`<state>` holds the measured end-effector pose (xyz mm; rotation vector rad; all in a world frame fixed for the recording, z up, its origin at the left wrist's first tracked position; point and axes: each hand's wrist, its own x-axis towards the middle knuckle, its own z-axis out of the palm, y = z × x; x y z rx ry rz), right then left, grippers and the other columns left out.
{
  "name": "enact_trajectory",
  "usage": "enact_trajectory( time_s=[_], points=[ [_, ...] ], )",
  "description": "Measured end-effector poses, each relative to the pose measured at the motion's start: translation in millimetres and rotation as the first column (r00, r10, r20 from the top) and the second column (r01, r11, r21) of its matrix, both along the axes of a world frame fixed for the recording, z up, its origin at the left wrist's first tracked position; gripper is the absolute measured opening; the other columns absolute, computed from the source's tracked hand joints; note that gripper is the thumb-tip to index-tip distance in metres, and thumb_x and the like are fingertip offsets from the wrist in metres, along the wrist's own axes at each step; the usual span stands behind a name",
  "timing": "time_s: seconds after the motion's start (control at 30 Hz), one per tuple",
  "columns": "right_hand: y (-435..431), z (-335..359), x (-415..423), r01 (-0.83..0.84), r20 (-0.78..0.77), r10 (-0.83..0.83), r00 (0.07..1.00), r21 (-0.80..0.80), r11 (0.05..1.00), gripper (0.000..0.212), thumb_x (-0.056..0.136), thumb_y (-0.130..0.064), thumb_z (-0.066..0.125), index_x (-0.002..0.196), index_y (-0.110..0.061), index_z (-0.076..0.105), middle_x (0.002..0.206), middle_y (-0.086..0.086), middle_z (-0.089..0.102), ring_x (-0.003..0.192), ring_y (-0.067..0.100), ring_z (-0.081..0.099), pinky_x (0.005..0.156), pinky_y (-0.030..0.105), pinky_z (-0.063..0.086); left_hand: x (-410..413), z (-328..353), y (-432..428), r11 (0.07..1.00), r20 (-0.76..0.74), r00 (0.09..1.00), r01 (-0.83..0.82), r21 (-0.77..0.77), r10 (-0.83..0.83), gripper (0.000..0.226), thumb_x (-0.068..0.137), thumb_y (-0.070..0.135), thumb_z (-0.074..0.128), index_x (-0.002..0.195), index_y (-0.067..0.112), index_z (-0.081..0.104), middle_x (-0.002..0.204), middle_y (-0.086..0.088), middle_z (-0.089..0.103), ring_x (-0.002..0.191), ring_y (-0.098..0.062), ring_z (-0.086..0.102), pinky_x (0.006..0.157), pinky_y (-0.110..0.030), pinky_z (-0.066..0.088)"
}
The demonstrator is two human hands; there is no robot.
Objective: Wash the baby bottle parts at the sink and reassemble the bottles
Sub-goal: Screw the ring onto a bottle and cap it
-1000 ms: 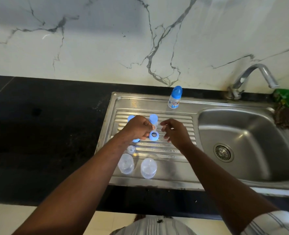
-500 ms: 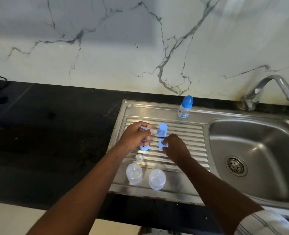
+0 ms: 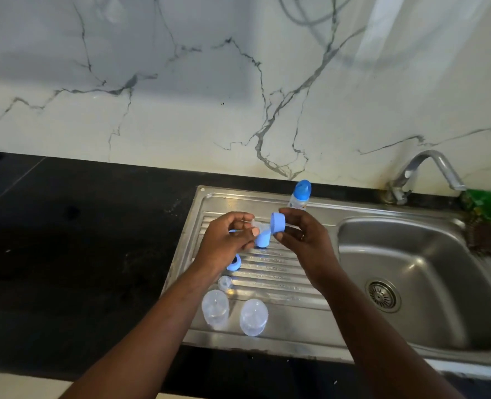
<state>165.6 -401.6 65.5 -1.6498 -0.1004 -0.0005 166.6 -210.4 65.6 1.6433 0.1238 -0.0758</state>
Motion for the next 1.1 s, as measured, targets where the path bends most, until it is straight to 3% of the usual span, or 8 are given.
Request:
enact_trajectory(
  time_s=[0.17,0.3,0.47,0.6,0.77,0.9,1.1],
  points=[
    [-2.2,14.2,-8.1,-0.054,0.070,0.062,0.996,-0.119,0.991,0.048,0.080,0.009,0.074,0.121,-0.014,0.064,0.109,-0.003,0.073,0.103,0.013,0.069,0.088,0.030,0.058,-6.5,8.2,-7.6,0.986,0.135,0.988,0.048,0.158,-0.070,0.033,0.083,0.017,0.079,0.115,0.020,0.071,0.108,0.007,0.073,0.099,-0.010,0.068,0.079,-0.016,0.056],
    [1.2,20.7,-14.2,-0.046,0.149,0.074,0.986,-0.183,0.982,0.046,0.079,0.009,0.075,0.119,-0.011,0.065,0.104,-0.008,0.073,0.098,0.007,0.070,0.081,0.017,0.054,-9.9,11.3,-10.5,0.987,0.174,0.984,0.014,0.159,-0.042,0.036,0.078,0.015,0.084,0.111,0.020,0.070,0.105,0.009,0.072,0.096,-0.004,0.067,0.072,-0.009,0.052],
    [4.9,24.4,-19.4,0.046,0.224,0.009,0.974,-0.238,0.970,0.044,0.077,0.004,0.080,0.115,-0.013,0.065,0.102,-0.012,0.071,0.093,-0.001,0.068,0.078,0.011,0.052,-17.4,11.6,-11.0,0.992,0.163,0.986,0.011,0.128,-0.032,0.028,0.083,0.021,0.080,0.110,0.025,0.072,0.101,0.015,0.074,0.094,0.001,0.068,0.081,-0.018,0.057],
    [3.4,20.1,-21.1,0.151,0.292,-0.060,0.954,-0.300,0.942,0.039,0.076,-0.002,0.083,0.108,-0.015,0.066,0.099,-0.015,0.070,0.093,-0.006,0.066,0.078,0.009,0.050,-24.3,12.3,-16.9,0.997,0.123,0.990,0.061,0.041,-0.065,0.027,0.089,0.020,0.074,0.117,0.021,0.074,0.101,0.007,0.077,0.094,-0.010,0.073,0.087,-0.030,0.059],
    [8.1,11.0,-25.6,0.211,0.434,-0.016,0.901,-0.406,0.889,0.024,0.079,0.001,0.078,0.099,-0.010,0.069,0.098,-0.007,0.072,0.094,-0.009,0.064,0.076,0.002,0.045,-31.3,13.3,-30.9,0.990,0.062,0.998,0.038,-0.139,-0.030,0.019,0.092,0.024,0.070,0.109,0.020,0.076,0.093,-0.003,0.079,0.092,-0.020,0.075,0.083,-0.027,0.059],
    [3.2,10.5,-23.5,0.185,0.463,0.044,0.885,-0.439,0.879,0.028,0.080,0.005,0.076,0.101,-0.013,0.074,0.101,-0.008,0.075,0.093,-0.002,0.068,0.079,0.007,0.048,-31.3,11.6,-29.2,0.983,0.021,1.000,-0.007,-0.184,0.012,0.020,0.094,0.023,0.068,0.110,0.012,0.076,0.094,-0.007,0.078,0.092,-0.022,0.075,0.085,-0.031,0.060],
    [2.2,9.5,-19.7,0.284,0.580,0.079,0.811,-0.508,0.813,0.013,0.088,-0.003,0.070,0.097,-0.012,0.070,0.096,-0.002,0.070,0.085,0.008,0.063,0.072,0.019,0.051,-31.5,8.3,-30.9,0.983,-0.008,1.000,-0.018,-0.180,0.016,0.020,0.094,0.023,0.069,0.107,0.008,0.076,0.094,-0.011,0.077,0.090,-0.026,0.075,0.084,-0.034,0.061]
  ],
)
